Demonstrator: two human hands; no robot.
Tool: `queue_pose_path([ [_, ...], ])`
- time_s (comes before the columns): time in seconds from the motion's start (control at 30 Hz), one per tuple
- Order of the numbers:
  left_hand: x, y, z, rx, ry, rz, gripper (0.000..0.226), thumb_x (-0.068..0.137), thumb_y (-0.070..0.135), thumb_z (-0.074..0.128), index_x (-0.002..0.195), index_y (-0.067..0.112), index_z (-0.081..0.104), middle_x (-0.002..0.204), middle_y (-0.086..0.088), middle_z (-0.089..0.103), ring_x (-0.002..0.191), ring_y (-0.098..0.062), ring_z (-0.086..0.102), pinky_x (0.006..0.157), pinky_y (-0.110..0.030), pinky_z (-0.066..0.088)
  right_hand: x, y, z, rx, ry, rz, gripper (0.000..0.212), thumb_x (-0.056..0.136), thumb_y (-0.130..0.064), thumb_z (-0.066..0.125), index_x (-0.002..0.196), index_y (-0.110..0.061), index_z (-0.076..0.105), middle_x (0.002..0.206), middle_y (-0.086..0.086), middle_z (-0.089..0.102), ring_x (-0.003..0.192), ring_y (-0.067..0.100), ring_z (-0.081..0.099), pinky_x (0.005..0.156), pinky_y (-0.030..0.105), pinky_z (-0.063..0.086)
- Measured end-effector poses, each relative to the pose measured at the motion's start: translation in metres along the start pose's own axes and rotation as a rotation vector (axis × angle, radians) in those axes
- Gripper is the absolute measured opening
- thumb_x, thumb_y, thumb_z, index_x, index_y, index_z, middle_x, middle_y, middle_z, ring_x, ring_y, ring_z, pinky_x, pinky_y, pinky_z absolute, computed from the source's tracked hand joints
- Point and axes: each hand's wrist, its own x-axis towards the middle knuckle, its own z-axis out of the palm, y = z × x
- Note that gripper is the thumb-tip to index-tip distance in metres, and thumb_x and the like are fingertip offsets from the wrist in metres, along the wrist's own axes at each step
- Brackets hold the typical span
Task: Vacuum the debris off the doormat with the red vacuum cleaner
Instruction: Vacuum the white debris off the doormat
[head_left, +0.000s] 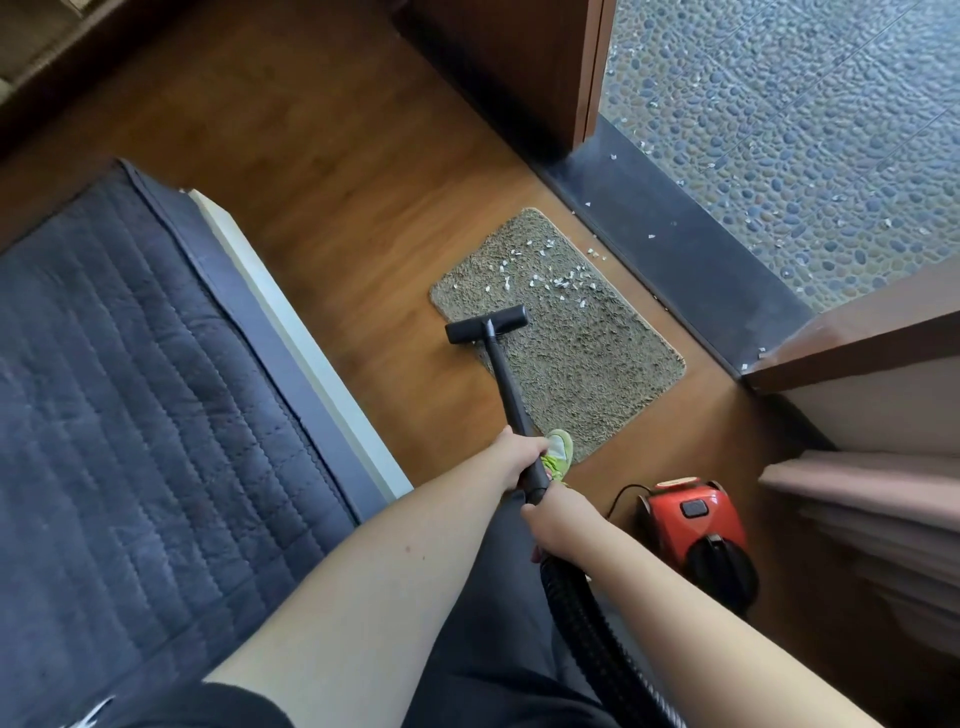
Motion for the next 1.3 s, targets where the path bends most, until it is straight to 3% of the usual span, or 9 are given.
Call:
queue_pose_path([
  [0.13, -0.005, 0.011, -0.013, -0.029, -0.032, 0.041, 0.068, 0.088, 0.009, 0.057, 0.146, 0.014, 0.021, 0.104, -0.022, 0.060, 0.055, -0.024, 0.061, 0.050, -0.030, 0.056, 0.000, -0.015, 0.002, 0.067, 0.001, 0.079, 0.044, 0.094, -0.024, 0.046, 0.133, -0.004, 0.042, 0.119, 0.015, 0.061, 0.094, 0.033, 0.068, 0.081, 0.033, 0.056],
  [0.3, 0.013, 0.022, -0.022, -0.083, -0.082, 0.006, 0.085, 0.089, 0.008, 0.057, 0.155, 0.028, 0.006, 0.123, -0.024, 0.055, 0.052, -0.024, 0.058, 0.051, -0.031, 0.054, 0.011, -0.032, 0.000, 0.067, 0.018, 0.139, 0.050, 0.092, -0.029, 0.049, 0.135, -0.006, 0.039, 0.127, 0.016, 0.058, 0.108, 0.034, 0.064, 0.095, 0.039, 0.051],
  [0.47, 0.045, 0.045, -0.047, -0.081, -0.099, 0.006, 0.081, 0.089, 0.009, 0.059, 0.154, 0.024, 0.013, 0.124, -0.022, 0.054, 0.053, -0.025, 0.059, 0.048, -0.031, 0.054, 0.037, -0.066, -0.002, 0.093, 0.041, 0.155, 0.044, 0.093, -0.027, 0.048, 0.130, -0.005, 0.041, 0.124, 0.017, 0.059, 0.106, 0.035, 0.065, 0.094, 0.041, 0.052],
  [0.6, 0.065, 0.065, -0.067, -0.052, -0.117, 0.003, 0.090, 0.088, 0.010, 0.059, 0.156, 0.030, 0.004, 0.122, -0.023, 0.056, 0.062, -0.028, 0.063, 0.059, -0.037, 0.059, 0.058, -0.094, -0.008, 0.117, 0.037, 0.165, 0.043, 0.092, -0.026, 0.049, 0.130, -0.006, 0.041, 0.122, 0.017, 0.060, 0.101, 0.036, 0.067, 0.091, 0.045, 0.054],
  [0.8, 0.076, 0.092, -0.086, -0.022, -0.120, 0.042, 0.084, 0.085, 0.010, 0.058, 0.154, 0.027, 0.012, 0.114, -0.022, 0.061, 0.065, -0.028, 0.064, 0.069, -0.041, 0.061, 0.068, -0.127, -0.021, 0.095, 0.088, 0.156, 0.044, 0.096, -0.031, 0.045, 0.129, -0.004, 0.043, 0.123, 0.017, 0.060, 0.103, 0.036, 0.066, 0.091, 0.041, 0.053],
  [0.9, 0.077, 0.109, -0.091, -0.048, -0.125, 0.049, 0.075, 0.089, 0.007, 0.057, 0.151, 0.019, 0.018, 0.111, -0.022, 0.058, 0.059, -0.025, 0.062, 0.055, -0.034, 0.058, 0.072, -0.137, -0.032, 0.105, 0.109, 0.153, 0.042, 0.098, -0.033, 0.041, 0.127, -0.004, 0.044, 0.120, 0.014, 0.062, 0.075, 0.022, 0.067, 0.080, 0.032, 0.053],
  [0.97, 0.079, 0.118, -0.091, -0.056, -0.133, 0.044, 0.078, 0.092, 0.006, 0.055, 0.155, 0.020, 0.012, 0.116, -0.023, 0.055, 0.057, -0.022, 0.060, 0.045, -0.028, 0.055, 0.078, -0.140, -0.041, 0.045, 0.130, 0.160, 0.039, 0.100, -0.030, 0.040, 0.130, -0.005, 0.043, 0.124, 0.012, 0.061, 0.062, 0.012, 0.055, 0.072, 0.023, 0.039],
  [1.1, 0.087, 0.135, -0.083, -0.034, -0.125, 0.048, 0.083, 0.093, 0.007, 0.054, 0.157, 0.023, 0.003, 0.120, -0.023, 0.056, 0.058, -0.021, 0.060, 0.045, -0.026, 0.055, 0.095, -0.139, -0.054, 0.042, 0.126, 0.174, 0.042, 0.099, -0.024, 0.044, 0.135, -0.004, 0.039, 0.131, 0.015, 0.057, 0.114, 0.030, 0.059, 0.080, 0.027, 0.040],
  [1.3, 0.095, 0.156, -0.064, -0.065, -0.112, 0.046, 0.076, 0.094, 0.007, 0.055, 0.155, 0.020, 0.011, 0.116, -0.022, 0.054, 0.056, -0.022, 0.057, 0.042, -0.026, 0.053, 0.108, -0.128, -0.078, -0.060, 0.104, 0.168, 0.043, 0.099, -0.029, 0.045, 0.133, -0.003, 0.038, 0.131, 0.015, 0.055, 0.120, 0.031, 0.055, 0.091, 0.033, 0.044],
])
